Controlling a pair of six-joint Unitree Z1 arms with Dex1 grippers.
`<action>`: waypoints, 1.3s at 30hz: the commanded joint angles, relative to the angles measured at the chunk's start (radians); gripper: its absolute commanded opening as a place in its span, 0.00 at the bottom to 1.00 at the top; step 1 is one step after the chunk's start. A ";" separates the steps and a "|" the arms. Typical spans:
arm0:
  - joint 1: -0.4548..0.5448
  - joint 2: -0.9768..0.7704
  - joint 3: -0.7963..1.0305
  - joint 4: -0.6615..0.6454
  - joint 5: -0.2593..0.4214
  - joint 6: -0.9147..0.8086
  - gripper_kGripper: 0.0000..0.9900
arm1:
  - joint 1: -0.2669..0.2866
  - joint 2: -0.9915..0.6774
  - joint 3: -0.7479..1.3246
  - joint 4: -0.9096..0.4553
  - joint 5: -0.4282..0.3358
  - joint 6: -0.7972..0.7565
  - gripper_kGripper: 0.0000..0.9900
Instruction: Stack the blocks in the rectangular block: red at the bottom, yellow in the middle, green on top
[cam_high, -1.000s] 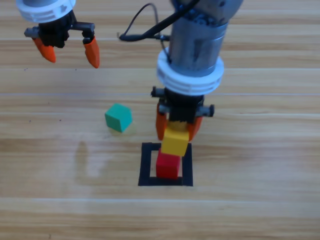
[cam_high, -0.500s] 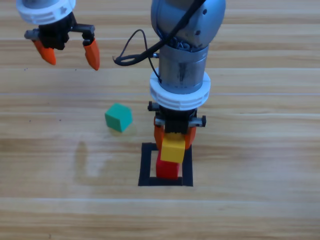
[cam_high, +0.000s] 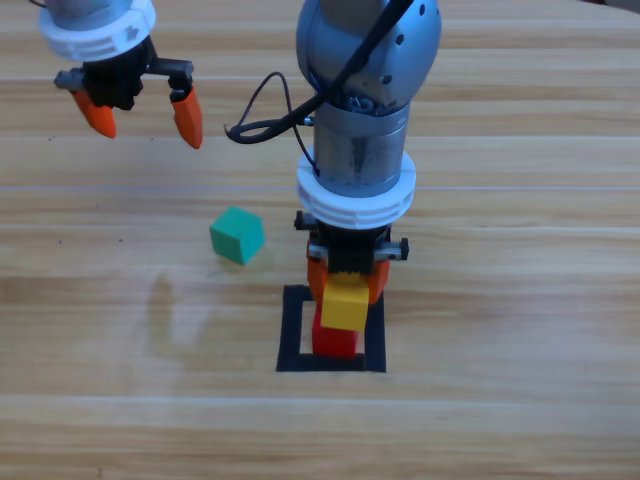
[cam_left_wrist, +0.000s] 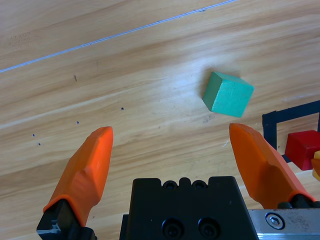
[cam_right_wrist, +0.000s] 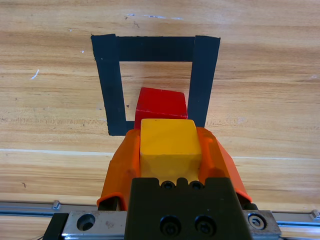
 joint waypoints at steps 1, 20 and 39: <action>0.015 0.046 0.041 -0.032 -0.011 -0.014 1.00 | 0.027 0.067 -0.022 0.010 -0.019 -0.014 0.05; 0.015 0.046 0.080 -0.069 -0.011 -0.012 0.98 | 0.038 0.084 -0.037 0.010 -0.019 -0.015 0.05; 0.014 0.043 0.091 -0.077 -0.012 -0.012 0.98 | 0.038 0.109 -0.047 0.012 -0.028 -0.021 0.11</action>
